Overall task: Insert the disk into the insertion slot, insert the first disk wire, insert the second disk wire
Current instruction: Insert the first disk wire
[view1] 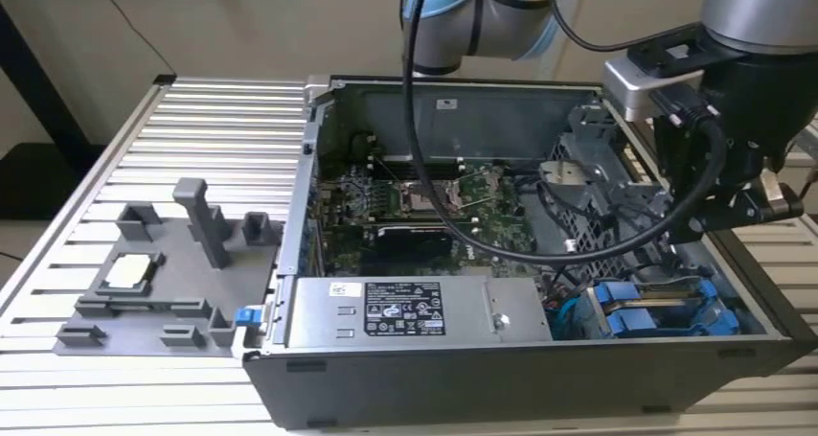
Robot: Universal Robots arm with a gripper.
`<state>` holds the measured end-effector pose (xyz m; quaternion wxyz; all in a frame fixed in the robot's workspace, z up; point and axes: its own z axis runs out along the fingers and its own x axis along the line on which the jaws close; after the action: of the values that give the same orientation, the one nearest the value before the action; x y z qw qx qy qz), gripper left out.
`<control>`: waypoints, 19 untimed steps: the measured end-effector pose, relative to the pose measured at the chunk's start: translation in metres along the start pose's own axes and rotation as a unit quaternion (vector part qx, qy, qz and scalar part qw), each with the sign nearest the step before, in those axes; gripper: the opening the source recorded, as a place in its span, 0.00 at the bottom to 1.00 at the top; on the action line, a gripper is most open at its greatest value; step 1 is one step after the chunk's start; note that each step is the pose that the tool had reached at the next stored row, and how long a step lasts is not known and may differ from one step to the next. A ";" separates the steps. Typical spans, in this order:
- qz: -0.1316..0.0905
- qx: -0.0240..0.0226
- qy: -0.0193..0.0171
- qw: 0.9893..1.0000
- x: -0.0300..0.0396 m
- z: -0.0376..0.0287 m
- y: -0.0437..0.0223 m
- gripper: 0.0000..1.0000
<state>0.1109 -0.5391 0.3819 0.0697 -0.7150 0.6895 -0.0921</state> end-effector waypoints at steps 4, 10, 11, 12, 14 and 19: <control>-0.001 -0.029 -0.001 1.000 0.0019 0.0020 -0.0079 0.19; -0.001 -0.041 -0.001 0.999 0.0046 0.0074 -0.0200 0.19; -0.001 -0.042 -0.001 0.999 0.0049 0.0085 -0.0217 0.19; -0.001 -0.043 -0.001 0.999 0.0052 0.0096 -0.0234 0.19; -0.001 -0.045 -0.001 0.999 0.0057 0.0117 -0.0262 0.19; -0.001 -0.055 -0.001 0.999 0.0070 0.0150 -0.0305 0.19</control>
<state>0.1442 -0.5453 0.3745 0.0314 -0.7188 0.6925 -0.0534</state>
